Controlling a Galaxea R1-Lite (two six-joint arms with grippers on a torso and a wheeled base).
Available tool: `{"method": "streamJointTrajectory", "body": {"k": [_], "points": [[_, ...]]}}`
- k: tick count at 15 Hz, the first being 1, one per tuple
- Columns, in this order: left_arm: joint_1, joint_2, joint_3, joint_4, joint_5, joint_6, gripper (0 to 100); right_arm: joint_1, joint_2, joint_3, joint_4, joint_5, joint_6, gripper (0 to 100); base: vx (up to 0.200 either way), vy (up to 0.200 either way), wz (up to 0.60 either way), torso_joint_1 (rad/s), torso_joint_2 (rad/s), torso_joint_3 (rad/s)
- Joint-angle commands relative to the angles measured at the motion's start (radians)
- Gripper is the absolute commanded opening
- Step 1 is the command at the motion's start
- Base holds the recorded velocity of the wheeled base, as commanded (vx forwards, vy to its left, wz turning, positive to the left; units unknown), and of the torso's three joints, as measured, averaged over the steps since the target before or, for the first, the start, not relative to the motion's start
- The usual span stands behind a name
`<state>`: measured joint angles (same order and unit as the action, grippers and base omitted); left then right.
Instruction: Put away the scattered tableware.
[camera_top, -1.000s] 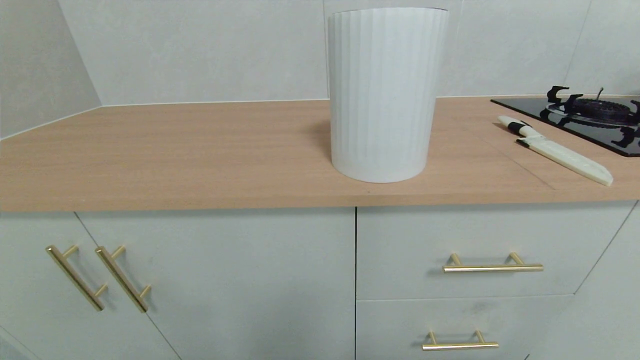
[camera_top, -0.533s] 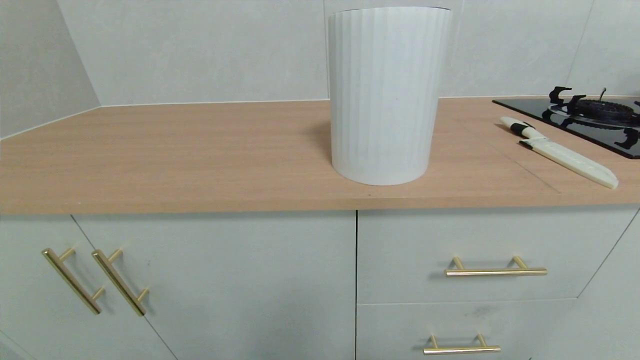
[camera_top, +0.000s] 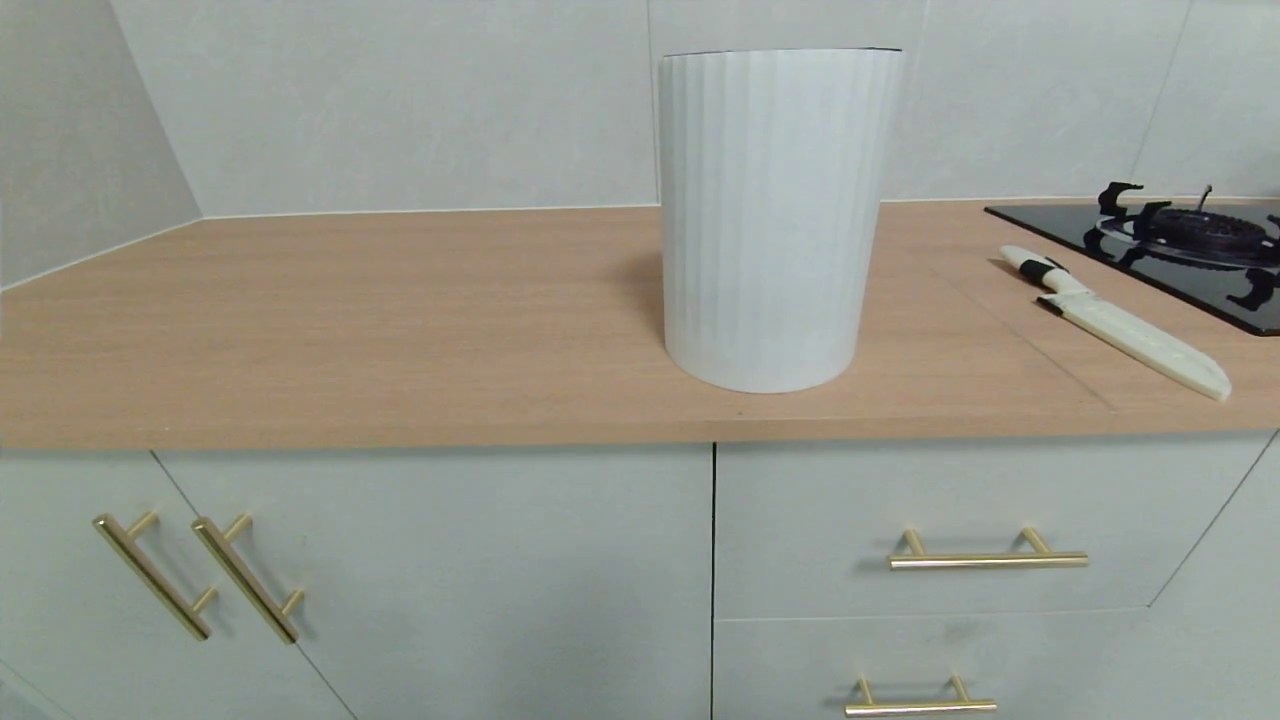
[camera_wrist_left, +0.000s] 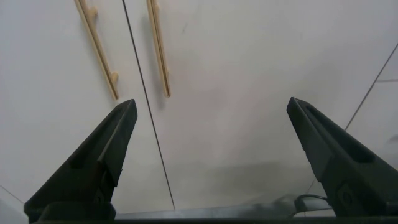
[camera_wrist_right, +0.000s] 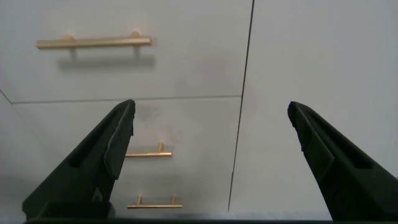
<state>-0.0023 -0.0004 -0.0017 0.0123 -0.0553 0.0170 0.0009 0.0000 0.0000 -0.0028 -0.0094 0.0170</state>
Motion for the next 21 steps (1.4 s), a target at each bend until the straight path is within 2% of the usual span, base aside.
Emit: {"method": "streamJointTrajectory", "body": {"k": [1, 21], "points": [[0.001, 0.000, 0.000, 0.000, -0.001, 0.000, 100, 0.001, 0.002, 0.000, 0.000, 0.000, 0.000, 100, 0.000, 0.000, 0.00, 0.124, -0.28, -0.300], [0.001, 0.000, 0.000, 0.000, -0.001, 0.000, 100, 0.001, 0.002, 0.000, 0.000, 0.000, 0.000, 100, 0.000, 0.000, 0.00, 0.199, -0.50, -0.286]]}}
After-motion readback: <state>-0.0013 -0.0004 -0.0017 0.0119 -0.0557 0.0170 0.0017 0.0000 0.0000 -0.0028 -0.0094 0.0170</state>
